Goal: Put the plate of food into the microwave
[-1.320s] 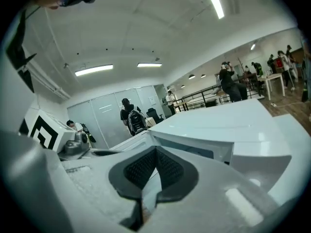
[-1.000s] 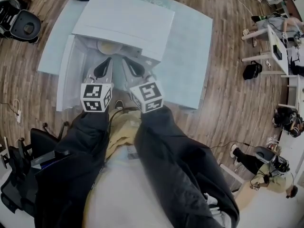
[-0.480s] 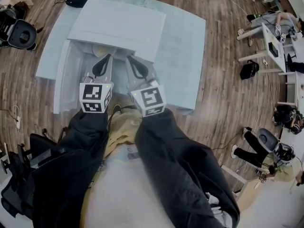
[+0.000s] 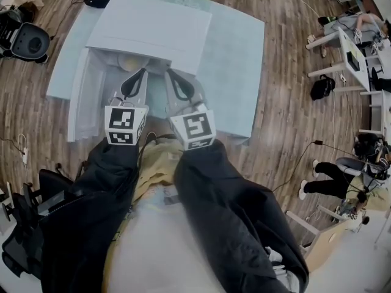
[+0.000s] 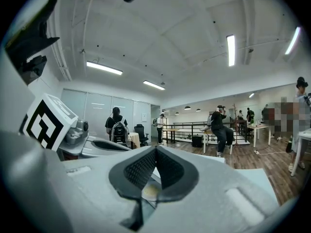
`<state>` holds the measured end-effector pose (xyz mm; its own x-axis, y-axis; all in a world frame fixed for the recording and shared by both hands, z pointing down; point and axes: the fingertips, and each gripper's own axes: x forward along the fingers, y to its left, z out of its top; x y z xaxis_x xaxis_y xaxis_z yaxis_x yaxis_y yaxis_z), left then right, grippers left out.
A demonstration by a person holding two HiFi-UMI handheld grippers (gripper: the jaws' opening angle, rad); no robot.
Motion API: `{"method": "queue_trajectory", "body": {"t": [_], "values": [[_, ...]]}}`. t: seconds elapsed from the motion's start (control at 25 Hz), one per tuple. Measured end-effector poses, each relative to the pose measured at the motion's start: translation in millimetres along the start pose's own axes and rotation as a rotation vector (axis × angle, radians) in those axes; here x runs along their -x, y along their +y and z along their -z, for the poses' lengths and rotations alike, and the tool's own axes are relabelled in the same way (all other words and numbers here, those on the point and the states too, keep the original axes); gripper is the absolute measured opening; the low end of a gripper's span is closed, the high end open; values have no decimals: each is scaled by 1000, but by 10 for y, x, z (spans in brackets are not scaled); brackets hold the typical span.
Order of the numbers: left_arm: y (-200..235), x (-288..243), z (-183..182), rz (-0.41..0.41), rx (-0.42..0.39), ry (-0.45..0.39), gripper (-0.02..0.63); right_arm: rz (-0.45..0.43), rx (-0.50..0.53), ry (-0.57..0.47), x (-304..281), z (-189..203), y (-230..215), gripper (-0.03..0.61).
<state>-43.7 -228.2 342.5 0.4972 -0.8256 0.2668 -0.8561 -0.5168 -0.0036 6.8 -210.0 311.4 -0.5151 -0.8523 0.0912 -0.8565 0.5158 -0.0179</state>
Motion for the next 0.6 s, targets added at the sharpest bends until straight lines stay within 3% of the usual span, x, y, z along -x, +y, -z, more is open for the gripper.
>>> {"method": "queue_trajectory", "body": {"t": [0.6], "values": [[-407,166,-1,-13,-26,-1,-3,10,-2,-19,476,20,-95,-8]]}}
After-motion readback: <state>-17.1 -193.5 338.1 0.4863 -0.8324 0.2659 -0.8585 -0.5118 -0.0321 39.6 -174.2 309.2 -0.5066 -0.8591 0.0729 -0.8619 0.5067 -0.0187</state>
